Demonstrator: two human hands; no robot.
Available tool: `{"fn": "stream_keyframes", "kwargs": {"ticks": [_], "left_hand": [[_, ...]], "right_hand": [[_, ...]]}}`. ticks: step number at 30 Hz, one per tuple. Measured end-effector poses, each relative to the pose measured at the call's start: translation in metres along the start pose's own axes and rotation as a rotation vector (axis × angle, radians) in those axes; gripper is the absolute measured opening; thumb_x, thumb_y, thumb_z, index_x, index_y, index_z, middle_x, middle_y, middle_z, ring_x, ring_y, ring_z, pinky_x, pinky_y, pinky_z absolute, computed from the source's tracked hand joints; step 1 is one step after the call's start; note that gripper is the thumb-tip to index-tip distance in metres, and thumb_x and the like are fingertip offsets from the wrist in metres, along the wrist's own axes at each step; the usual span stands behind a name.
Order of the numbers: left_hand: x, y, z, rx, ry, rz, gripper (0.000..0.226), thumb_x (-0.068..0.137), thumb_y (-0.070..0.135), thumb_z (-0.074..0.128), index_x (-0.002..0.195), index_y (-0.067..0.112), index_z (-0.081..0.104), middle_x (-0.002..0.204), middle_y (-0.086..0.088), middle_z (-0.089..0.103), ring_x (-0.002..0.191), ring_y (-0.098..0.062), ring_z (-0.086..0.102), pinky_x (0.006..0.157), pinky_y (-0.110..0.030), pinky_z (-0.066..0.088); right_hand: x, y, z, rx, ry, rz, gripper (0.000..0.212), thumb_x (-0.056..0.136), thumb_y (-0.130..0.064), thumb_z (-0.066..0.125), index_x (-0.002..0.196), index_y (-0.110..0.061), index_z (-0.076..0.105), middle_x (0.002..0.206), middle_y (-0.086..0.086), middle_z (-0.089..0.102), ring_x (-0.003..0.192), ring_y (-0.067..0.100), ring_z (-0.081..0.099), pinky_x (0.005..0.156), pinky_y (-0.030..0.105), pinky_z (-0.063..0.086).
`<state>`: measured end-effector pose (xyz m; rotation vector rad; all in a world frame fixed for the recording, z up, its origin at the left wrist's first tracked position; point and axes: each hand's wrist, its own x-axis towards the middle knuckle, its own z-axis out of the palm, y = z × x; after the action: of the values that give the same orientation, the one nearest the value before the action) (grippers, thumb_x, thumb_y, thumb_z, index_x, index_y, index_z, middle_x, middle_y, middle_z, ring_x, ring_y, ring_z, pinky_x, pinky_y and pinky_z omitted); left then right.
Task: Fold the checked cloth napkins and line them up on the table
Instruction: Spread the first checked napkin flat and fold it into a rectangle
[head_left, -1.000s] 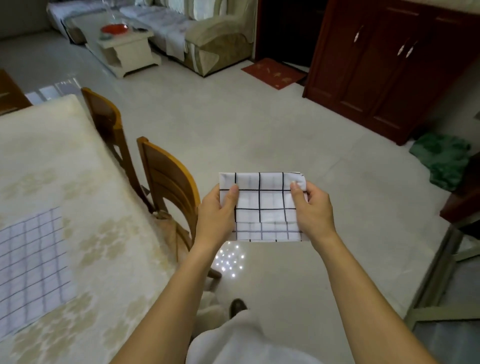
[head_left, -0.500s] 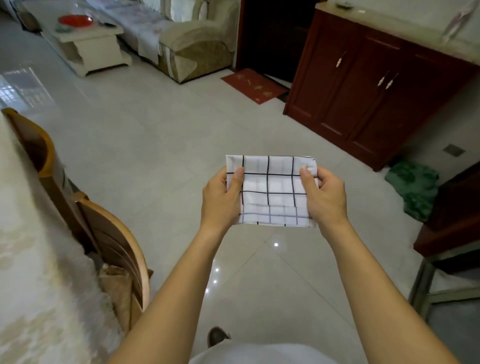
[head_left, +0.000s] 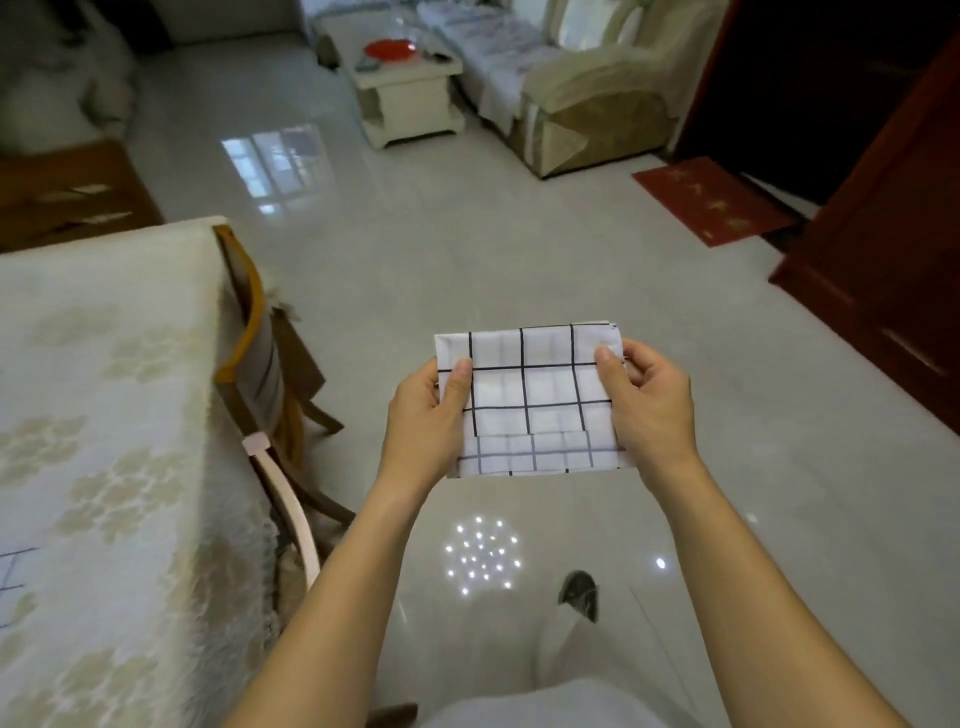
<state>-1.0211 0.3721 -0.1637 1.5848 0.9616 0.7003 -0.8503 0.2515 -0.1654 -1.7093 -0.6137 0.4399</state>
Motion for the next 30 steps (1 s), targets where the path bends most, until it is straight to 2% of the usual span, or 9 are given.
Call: {"fn": "stream_keyframes", "kwargs": {"ticks": [3, 6, 8, 11, 14, 18, 21, 26, 30], "left_hand": [[0.036, 0.018, 0.004, 0.018, 0.080, 0.000, 0.028, 0.106, 0.037, 0.050, 0.112, 0.020, 0.072, 0.098, 0.008, 0.078, 0.090, -0.005, 0.073, 0.078, -0.026, 0.059], [0.067, 0.041, 0.005, 0.062, 0.142, -0.007, 0.026, 0.106, 0.036, 0.052, 0.114, 0.021, 0.072, 0.100, 0.009, 0.078, 0.093, -0.006, 0.073, 0.079, -0.025, 0.058], [0.089, 0.053, 0.005, 0.050, 0.213, -0.007, 0.025, 0.106, 0.034, 0.052, 0.111, 0.020, 0.072, 0.100, 0.006, 0.078, 0.094, -0.010, 0.074, 0.080, -0.029, 0.058], [0.111, 0.060, 0.007, 0.055, 0.268, -0.034, 0.025, 0.106, 0.033, 0.051, 0.112, 0.018, 0.070, 0.101, 0.001, 0.078, 0.094, -0.015, 0.074, 0.084, -0.041, 0.061], [0.132, 0.054, 0.004, 0.074, 0.348, -0.046, 0.023, 0.107, 0.032, 0.050, 0.111, 0.022, 0.071, 0.099, 0.004, 0.077, 0.093, -0.011, 0.074, 0.082, -0.034, 0.060], [0.172, 0.037, -0.012, 0.063, 0.451, -0.094, 0.023, 0.107, 0.031, 0.050, 0.106, 0.021, 0.071, 0.096, 0.004, 0.076, 0.091, -0.012, 0.072, 0.079, -0.030, 0.058], [0.217, 0.027, -0.021, 0.026, 0.500, -0.100, 0.024, 0.107, 0.031, 0.050, 0.102, 0.019, 0.070, 0.095, 0.001, 0.076, 0.090, -0.015, 0.071, 0.079, -0.032, 0.057], [0.319, 0.018, -0.044, -0.050, 0.501, -0.080, 0.025, 0.107, 0.033, 0.049, 0.100, 0.022, 0.070, 0.094, 0.007, 0.076, 0.089, -0.007, 0.070, 0.078, -0.031, 0.055], [0.400, 0.031, -0.090, -0.064, 0.475, -0.054, 0.026, 0.107, 0.036, 0.046, 0.102, 0.026, 0.070, 0.095, 0.011, 0.075, 0.089, -0.002, 0.069, 0.083, -0.033, 0.057]], "right_hand": [[0.064, -0.008, 0.015, 0.103, -0.101, 0.079, 0.019, 0.099, -0.028, 0.062, 0.095, -0.012, 0.071, 0.086, 0.013, 0.075, 0.072, 0.015, 0.066, 0.071, 0.033, 0.056], [0.121, -0.023, 0.027, 0.156, -0.220, 0.161, 0.016, 0.100, -0.025, 0.062, 0.098, -0.014, 0.073, 0.079, -0.008, 0.076, 0.072, 0.007, 0.070, 0.063, 0.023, 0.057], [0.155, -0.033, 0.036, 0.165, -0.296, 0.158, 0.016, 0.100, -0.024, 0.062, 0.097, -0.012, 0.073, 0.078, -0.009, 0.076, 0.069, 0.005, 0.069, 0.061, 0.020, 0.056], [0.190, -0.033, 0.053, 0.200, -0.334, 0.161, 0.015, 0.099, -0.026, 0.063, 0.097, -0.014, 0.072, 0.080, -0.008, 0.076, 0.070, 0.008, 0.068, 0.066, 0.027, 0.057], [0.211, -0.029, 0.076, 0.201, -0.394, 0.171, 0.016, 0.099, -0.027, 0.062, 0.099, -0.014, 0.071, 0.083, -0.001, 0.076, 0.073, 0.011, 0.067, 0.073, 0.036, 0.057], [0.247, -0.028, 0.108, 0.136, -0.540, 0.142, 0.017, 0.098, -0.029, 0.063, 0.106, -0.016, 0.071, 0.097, 0.007, 0.077, 0.094, 0.029, 0.073, 0.092, 0.052, 0.057], [0.289, -0.038, 0.134, 0.094, -0.599, 0.129, 0.015, 0.100, -0.024, 0.062, 0.109, -0.017, 0.071, 0.098, 0.005, 0.078, 0.099, 0.031, 0.073, 0.091, 0.049, 0.059], [0.361, -0.060, 0.193, 0.060, -0.561, 0.096, 0.014, 0.101, -0.019, 0.060, 0.105, -0.012, 0.071, 0.090, 0.001, 0.079, 0.081, 0.016, 0.073, 0.076, 0.035, 0.057], [0.419, -0.094, 0.254, 0.011, -0.514, 0.037, 0.015, 0.101, -0.021, 0.059, 0.099, -0.010, 0.070, 0.079, -0.001, 0.073, 0.073, 0.013, 0.067, 0.072, 0.038, 0.057]]}}
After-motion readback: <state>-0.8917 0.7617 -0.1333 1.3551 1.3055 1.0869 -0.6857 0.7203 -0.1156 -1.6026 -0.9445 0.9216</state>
